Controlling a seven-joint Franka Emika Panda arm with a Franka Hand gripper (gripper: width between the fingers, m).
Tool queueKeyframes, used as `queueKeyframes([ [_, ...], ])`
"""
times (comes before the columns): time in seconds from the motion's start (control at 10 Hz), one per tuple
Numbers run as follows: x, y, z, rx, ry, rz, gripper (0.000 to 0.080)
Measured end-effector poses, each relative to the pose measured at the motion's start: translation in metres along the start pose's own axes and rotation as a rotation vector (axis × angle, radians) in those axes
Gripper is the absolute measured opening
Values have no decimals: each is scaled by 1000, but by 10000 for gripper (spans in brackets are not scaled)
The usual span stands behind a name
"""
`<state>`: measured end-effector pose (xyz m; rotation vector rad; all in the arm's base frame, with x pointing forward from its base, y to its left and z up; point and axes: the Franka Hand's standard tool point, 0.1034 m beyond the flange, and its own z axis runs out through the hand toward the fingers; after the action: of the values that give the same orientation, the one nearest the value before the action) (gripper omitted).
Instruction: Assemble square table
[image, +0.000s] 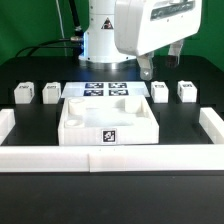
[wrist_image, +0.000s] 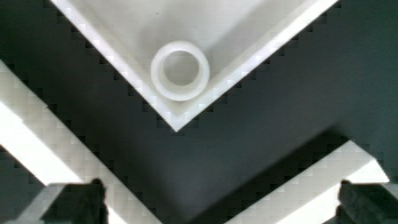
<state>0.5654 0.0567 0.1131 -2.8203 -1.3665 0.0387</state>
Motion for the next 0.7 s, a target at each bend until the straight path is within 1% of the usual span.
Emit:
queueKeyframes([
  [0.7, 0, 0, 0, 0, 0, 0, 650],
])
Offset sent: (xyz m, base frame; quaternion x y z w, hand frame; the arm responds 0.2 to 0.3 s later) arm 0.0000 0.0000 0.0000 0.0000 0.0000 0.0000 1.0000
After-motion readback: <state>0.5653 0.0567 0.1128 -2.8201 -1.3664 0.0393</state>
